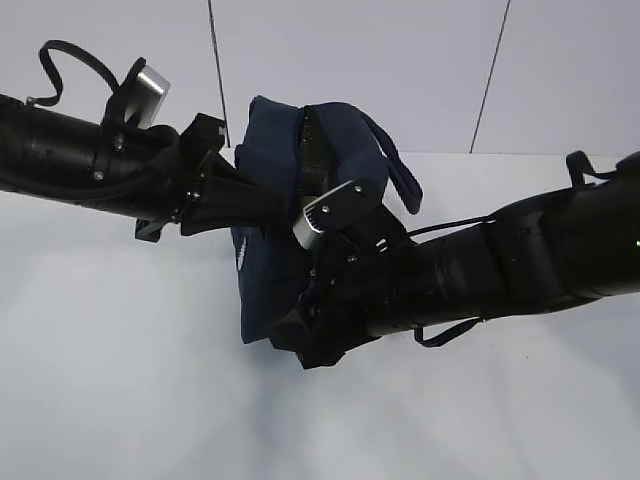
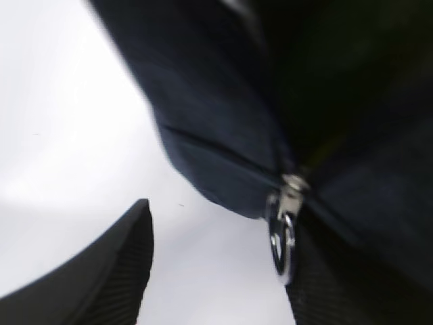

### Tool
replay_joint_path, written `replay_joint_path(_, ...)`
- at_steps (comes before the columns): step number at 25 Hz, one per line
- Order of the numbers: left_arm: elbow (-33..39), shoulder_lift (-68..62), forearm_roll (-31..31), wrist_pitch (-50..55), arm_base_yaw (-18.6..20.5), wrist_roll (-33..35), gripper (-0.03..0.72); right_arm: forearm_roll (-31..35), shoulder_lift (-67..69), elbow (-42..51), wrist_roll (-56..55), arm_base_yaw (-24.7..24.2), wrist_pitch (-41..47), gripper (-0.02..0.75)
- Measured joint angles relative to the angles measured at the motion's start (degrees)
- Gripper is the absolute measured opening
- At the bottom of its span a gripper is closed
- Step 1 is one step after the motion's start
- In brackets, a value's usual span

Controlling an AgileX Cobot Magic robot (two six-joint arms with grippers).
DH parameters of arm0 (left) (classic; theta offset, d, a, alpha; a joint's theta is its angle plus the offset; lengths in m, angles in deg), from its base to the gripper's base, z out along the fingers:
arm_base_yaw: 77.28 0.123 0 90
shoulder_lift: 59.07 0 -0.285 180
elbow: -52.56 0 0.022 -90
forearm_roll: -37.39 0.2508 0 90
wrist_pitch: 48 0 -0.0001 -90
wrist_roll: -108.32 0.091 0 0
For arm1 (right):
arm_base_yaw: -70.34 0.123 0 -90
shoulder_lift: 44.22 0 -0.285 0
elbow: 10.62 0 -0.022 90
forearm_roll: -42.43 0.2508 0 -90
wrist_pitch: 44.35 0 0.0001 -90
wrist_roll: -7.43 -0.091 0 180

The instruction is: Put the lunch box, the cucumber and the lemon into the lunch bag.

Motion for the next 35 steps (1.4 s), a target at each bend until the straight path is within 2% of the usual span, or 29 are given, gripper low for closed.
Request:
replay_joint_path(5, 0.0, 0.0, 0.0, 0.1, 0.0, 0.0, 0.018, 0.1, 0.0, -1.0, 2.6, 0.0, 3.2, 0.457)
replay_joint_path(17, 0.0, 0.0, 0.0, 0.1, 0.0, 0.0, 0.018, 0.1, 0.1, -1.1, 2.9, 0.1, -3.0, 0.455)
replay_joint_path(27, 0.0, 0.0, 0.0, 0.5, 0.0, 0.0, 0.018, 0.2, 0.3, -1.1, 2.9, 0.1, -3.3, 0.297)
replay_joint_path(35, 0.0, 0.0, 0.0, 0.8, 0.0, 0.0, 0.018, 0.2, 0.3, -1.1, 2.9, 0.1, -3.3, 0.281)
